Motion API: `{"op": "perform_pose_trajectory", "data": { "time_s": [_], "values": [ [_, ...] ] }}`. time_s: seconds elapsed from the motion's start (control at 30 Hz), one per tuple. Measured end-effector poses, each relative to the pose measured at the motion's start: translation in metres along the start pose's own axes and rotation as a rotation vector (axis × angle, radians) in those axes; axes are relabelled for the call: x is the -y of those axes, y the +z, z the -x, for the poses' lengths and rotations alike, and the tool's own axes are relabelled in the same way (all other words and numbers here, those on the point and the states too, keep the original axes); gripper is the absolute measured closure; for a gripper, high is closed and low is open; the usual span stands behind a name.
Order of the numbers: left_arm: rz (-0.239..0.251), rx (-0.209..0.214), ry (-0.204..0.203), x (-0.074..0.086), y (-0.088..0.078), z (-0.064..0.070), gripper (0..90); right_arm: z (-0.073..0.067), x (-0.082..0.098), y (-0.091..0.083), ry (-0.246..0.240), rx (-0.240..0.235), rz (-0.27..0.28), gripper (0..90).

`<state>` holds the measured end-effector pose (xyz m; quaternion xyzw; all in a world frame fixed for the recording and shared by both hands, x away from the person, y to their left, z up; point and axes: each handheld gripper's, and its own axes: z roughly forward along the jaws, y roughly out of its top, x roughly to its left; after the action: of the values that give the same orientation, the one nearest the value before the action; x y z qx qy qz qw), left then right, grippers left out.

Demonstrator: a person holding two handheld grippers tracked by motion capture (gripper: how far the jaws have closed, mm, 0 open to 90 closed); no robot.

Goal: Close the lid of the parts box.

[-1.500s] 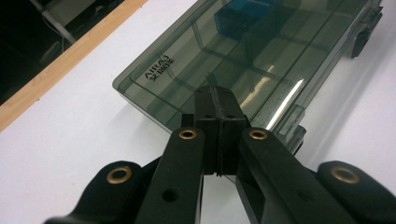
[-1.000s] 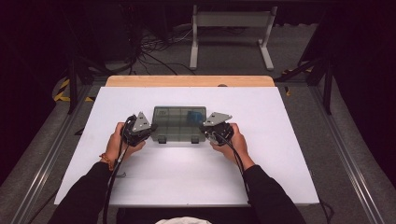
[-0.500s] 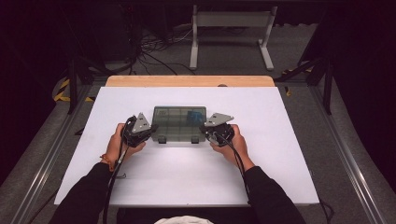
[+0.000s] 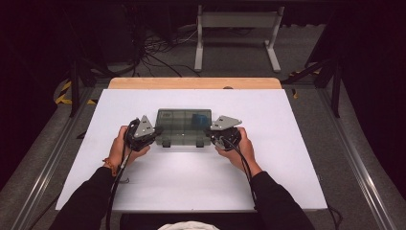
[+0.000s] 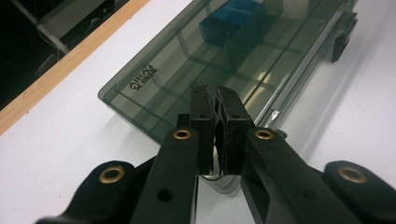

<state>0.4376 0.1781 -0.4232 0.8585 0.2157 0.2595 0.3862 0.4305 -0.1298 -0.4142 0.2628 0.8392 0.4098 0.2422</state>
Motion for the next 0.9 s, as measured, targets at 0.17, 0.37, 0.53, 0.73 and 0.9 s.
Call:
{"op": "perform_pose_trajectory", "data": {
  "time_s": [0.17,0.37,0.53,0.73,0.9],
  "values": [
    [0.011,-0.005,0.008,-0.0014,-0.0011,0.0011,84.0,-0.0008,-0.0021,-0.0036,-0.005,-0.002,0.017,82.9],
    [0.028,0.004,0.015,-0.0033,-0.0025,0.0021,80.5,-0.0013,-0.0027,-0.0047,-0.007,-0.004,0.023,82.3],
    [0.046,0.000,0.014,-0.0044,-0.0043,0.0027,76.4,-0.0015,-0.0035,-0.0058,-0.009,-0.003,0.028,81.4],
    [0.059,0.004,0.011,-0.0049,-0.0053,0.0025,68.9,-0.0008,-0.0035,-0.0062,-0.005,-0.001,0.035,77.3],
    [0.066,-0.003,0.012,-0.0052,-0.0053,0.0024,60.4,0.0004,-0.0034,-0.0066,0.001,0.011,0.040,70.0]
  ]
}}
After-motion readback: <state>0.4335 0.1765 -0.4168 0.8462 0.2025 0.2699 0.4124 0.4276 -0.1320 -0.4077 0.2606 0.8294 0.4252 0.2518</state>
